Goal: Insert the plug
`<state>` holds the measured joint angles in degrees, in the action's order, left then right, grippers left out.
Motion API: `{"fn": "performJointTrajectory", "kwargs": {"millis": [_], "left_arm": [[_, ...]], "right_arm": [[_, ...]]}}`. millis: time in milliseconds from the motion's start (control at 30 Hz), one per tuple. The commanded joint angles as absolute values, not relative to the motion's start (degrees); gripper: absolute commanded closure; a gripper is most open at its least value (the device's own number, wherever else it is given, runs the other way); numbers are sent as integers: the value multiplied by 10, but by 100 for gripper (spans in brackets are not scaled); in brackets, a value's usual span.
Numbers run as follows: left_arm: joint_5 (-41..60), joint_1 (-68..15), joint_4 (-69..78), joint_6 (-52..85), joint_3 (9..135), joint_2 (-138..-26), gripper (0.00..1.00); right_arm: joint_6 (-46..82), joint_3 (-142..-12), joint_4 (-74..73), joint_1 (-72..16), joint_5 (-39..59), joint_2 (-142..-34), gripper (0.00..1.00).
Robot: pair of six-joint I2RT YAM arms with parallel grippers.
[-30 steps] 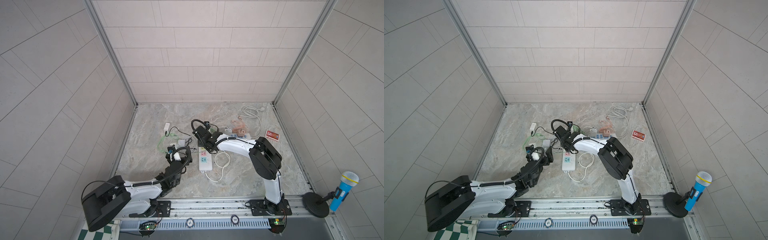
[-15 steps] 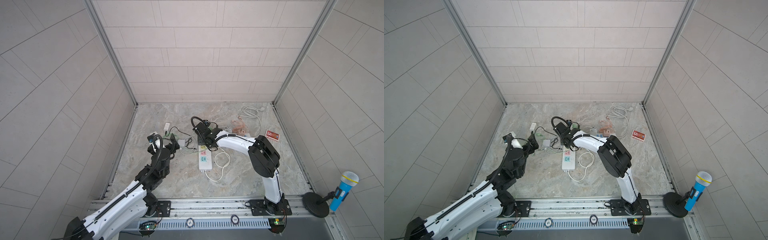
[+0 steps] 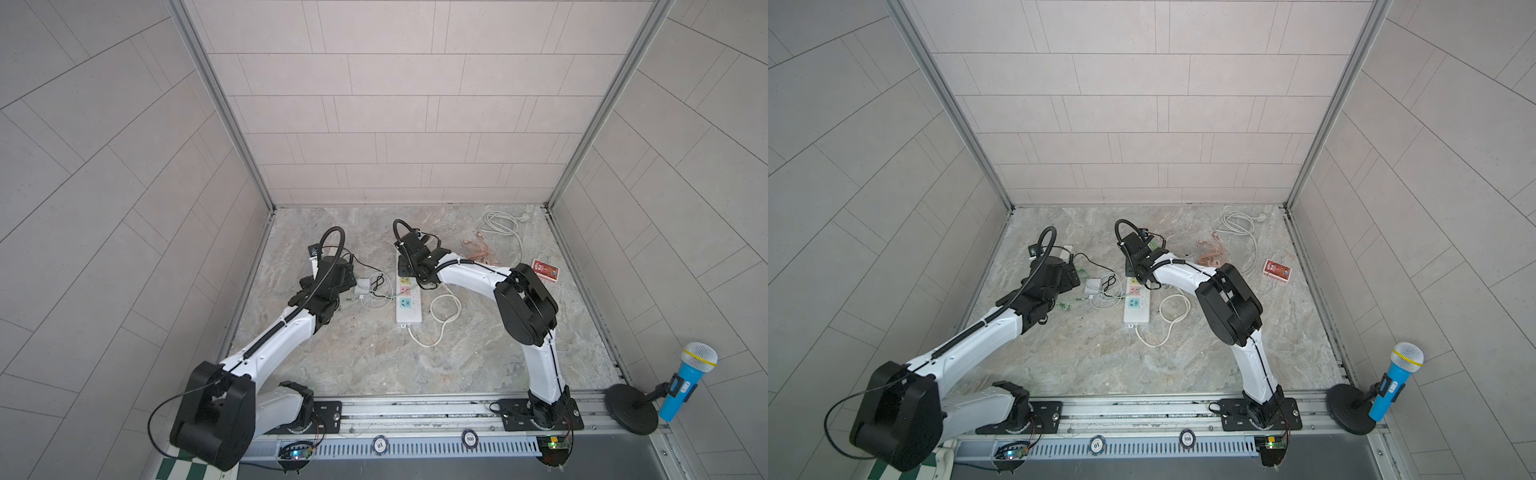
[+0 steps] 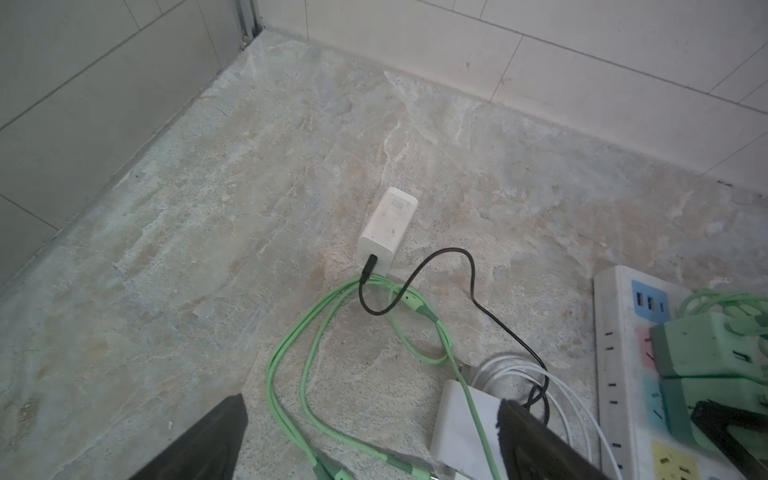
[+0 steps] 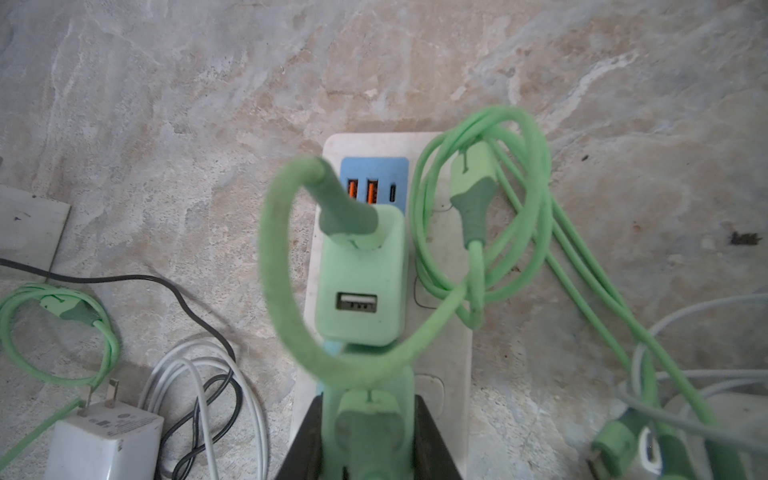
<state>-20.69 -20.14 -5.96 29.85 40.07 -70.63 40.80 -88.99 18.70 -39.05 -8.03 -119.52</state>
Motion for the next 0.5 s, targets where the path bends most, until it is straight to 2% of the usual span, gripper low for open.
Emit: {"fn": "performJointTrajectory", "kwargs": {"millis": [0, 200, 467], "left_arm": [[-170, -200, -88, 294, 418, -733, 0], [-123, -201, -74, 306, 397, -736, 0], [-45, -200, -93, 309, 386, -754, 3]], "right_arm": [[396, -855, 220, -387, -50, -1228, 71], [390, -827, 196, -387, -31, -1192, 57], [379, -793, 172, -390, -15, -1134, 49]]}}
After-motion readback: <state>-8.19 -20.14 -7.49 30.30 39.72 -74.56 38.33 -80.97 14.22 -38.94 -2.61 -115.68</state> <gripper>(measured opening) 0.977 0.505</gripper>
